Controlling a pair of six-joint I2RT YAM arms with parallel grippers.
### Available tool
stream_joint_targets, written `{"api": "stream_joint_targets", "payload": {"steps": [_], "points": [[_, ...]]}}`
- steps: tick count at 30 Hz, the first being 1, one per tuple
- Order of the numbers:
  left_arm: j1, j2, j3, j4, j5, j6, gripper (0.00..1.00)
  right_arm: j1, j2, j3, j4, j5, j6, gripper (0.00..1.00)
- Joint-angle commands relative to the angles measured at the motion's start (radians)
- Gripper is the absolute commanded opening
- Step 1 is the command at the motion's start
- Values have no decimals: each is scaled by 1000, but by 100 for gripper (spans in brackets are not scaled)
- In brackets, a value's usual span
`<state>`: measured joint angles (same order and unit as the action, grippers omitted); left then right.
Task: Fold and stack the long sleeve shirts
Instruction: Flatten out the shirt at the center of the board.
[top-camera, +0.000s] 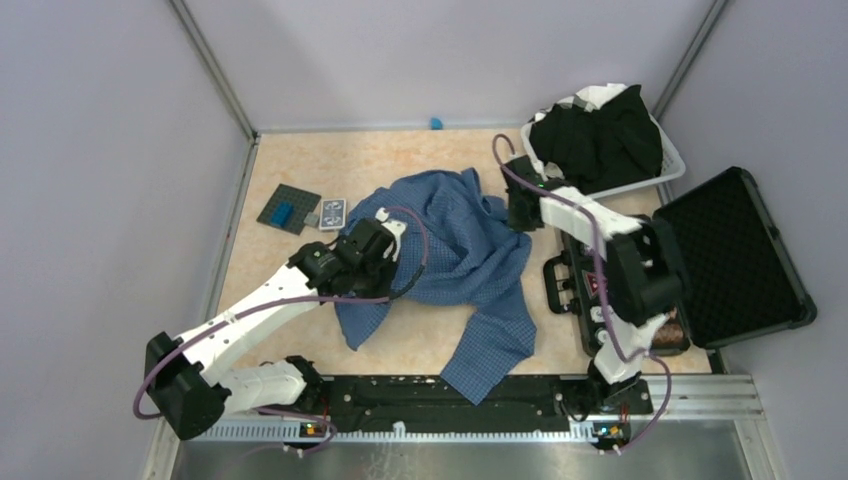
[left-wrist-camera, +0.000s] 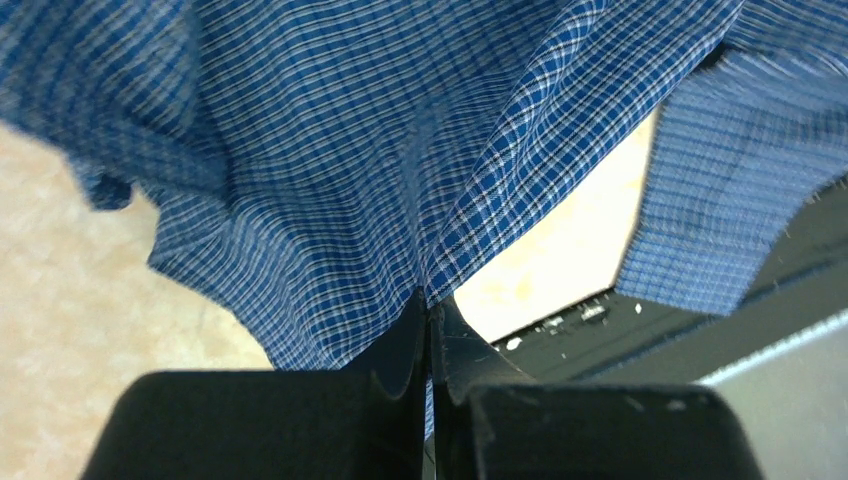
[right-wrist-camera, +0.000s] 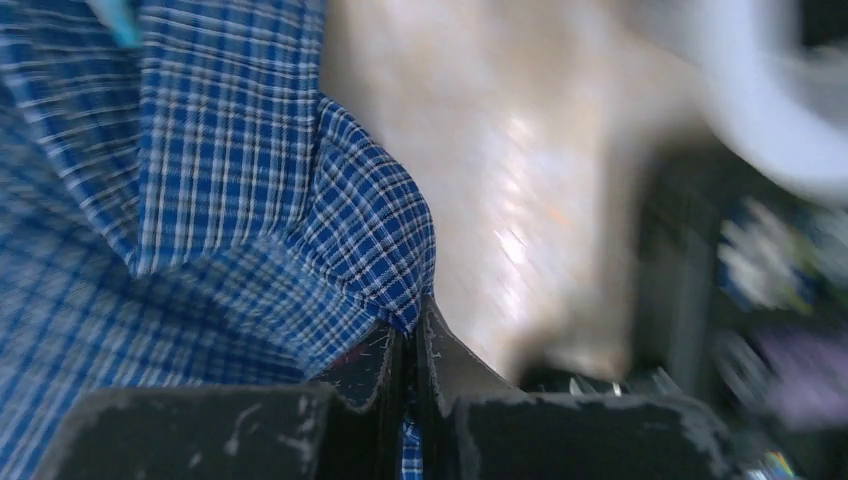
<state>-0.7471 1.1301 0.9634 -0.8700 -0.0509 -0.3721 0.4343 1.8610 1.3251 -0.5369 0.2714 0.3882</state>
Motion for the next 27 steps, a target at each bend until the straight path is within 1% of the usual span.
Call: {"api": "stream_joint_targets", "payload": {"steps": [1,5,6,7,8,9,10,11,12,13,14,15,16,18,19,21,24,27], "points": [[1,70,56,17,233,127,0,-15,-422,-126,-166,107,73,0],[-22,134,14,39,420,170,0,-11,-664,-252,-248,44,129,0],[-40,139,-1,44,456,176,0,-10,-711,-274,-263,20,139,2],[-65,145,-17,48,489,178,0,-9,-748,-292,-277,0,145,10],[-87,148,-31,56,522,179,1,-8,-786,-304,-284,-14,151,22],[-108,147,-47,63,545,174,8,-8,-819,-310,-283,-22,153,35],[-121,148,-55,64,553,163,19,-8,-840,-310,-275,-24,154,47],[-125,142,-57,68,555,156,33,-7,-851,-303,-265,-29,146,58],[-124,132,-50,68,534,142,45,-8,-846,-291,-247,-31,133,64],[-124,119,-32,66,479,129,60,-7,-827,-271,-231,-31,116,69],[-123,109,-5,64,397,109,74,-8,-794,-241,-218,-33,99,73],[-111,102,44,55,320,99,81,-8,-738,-198,-191,-40,80,75],[-89,102,82,49,215,93,87,-7,-685,-169,-158,-51,61,78],[-2,118,156,49,92,93,92,-8,-560,-90,-92,-79,18,79],[50,133,183,63,33,102,93,-9,-486,-36,-64,-98,-10,79],[159,174,245,113,-37,111,93,-9,-345,68,4,-134,-58,79],[283,254,329,182,-61,107,90,-9,-129,254,58,-201,-115,77],[375,360,386,239,-6,102,85,-6,65,439,78,-265,-155,74]]}}
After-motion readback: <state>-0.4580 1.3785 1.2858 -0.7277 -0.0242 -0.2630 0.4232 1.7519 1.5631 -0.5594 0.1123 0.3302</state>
